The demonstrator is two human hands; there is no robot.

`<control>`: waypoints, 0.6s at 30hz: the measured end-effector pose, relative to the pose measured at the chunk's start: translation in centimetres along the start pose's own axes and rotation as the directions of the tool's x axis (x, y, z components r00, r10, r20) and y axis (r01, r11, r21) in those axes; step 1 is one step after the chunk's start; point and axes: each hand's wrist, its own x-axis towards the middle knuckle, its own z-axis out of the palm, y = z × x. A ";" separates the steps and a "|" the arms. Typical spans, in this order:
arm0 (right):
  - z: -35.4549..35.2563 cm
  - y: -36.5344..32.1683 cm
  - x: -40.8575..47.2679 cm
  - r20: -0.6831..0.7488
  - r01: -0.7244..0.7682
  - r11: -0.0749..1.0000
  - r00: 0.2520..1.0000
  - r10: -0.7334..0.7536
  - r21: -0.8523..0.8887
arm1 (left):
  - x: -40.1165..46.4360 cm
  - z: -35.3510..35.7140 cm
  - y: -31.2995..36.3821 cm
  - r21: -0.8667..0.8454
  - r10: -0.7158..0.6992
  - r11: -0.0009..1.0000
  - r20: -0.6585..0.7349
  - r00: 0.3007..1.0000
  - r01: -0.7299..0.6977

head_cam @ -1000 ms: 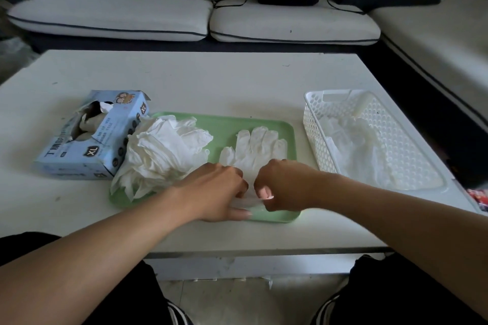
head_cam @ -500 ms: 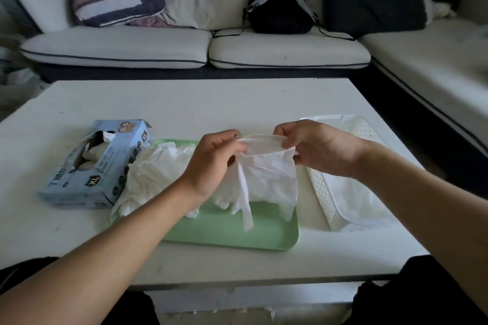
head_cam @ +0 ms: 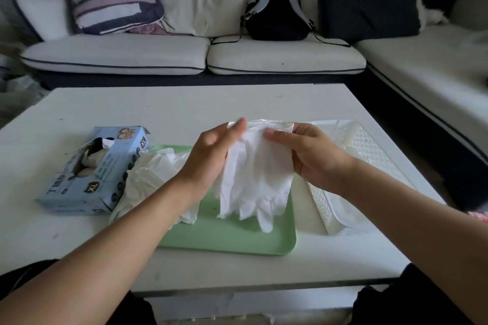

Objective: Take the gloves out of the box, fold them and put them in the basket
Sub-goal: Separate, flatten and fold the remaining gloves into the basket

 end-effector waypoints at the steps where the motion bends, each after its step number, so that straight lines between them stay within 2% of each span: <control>1: 0.0 -0.1 0.1 0.007 0.001 1.000 1.000 -0.001 0.013 | -0.1 0.1 0.1 0.056 0.030 0.998 0.031 0.999 -0.031; 3: -0.1 -0.2 0.2 0.017 0.004 1.000 1.000 -0.004 0.018 | -0.1 0.5 -0.1 0.164 0.087 0.982 0.032 0.996 -0.091; 5: -0.3 -0.6 0.4 0.008 0.016 1.000 1.000 -0.016 0.008 | 0.2 0.9 -0.1 0.182 0.138 0.975 -0.051 0.989 -0.127; 9: -1.6 -2.7 0.4 0.003 0.077 0.996 0.997 -0.077 -0.044 | 0.9 1.4 1.3 0.032 0.115 0.993 -0.132 0.985 -0.112; 13: -3.5 -5.2 -0.4 0.009 0.125 0.988 0.992 -0.125 -0.086 | 1.4 2.6 2.9 -0.037 0.101 0.994 -0.053 0.993 -0.103; 18: -6.5 -8.2 -2.7 -0.060 0.178 0.981 0.981 -0.183 -0.078 | 2.2 5.4 5.0 -0.084 0.070 0.994 0.033 0.997 -0.067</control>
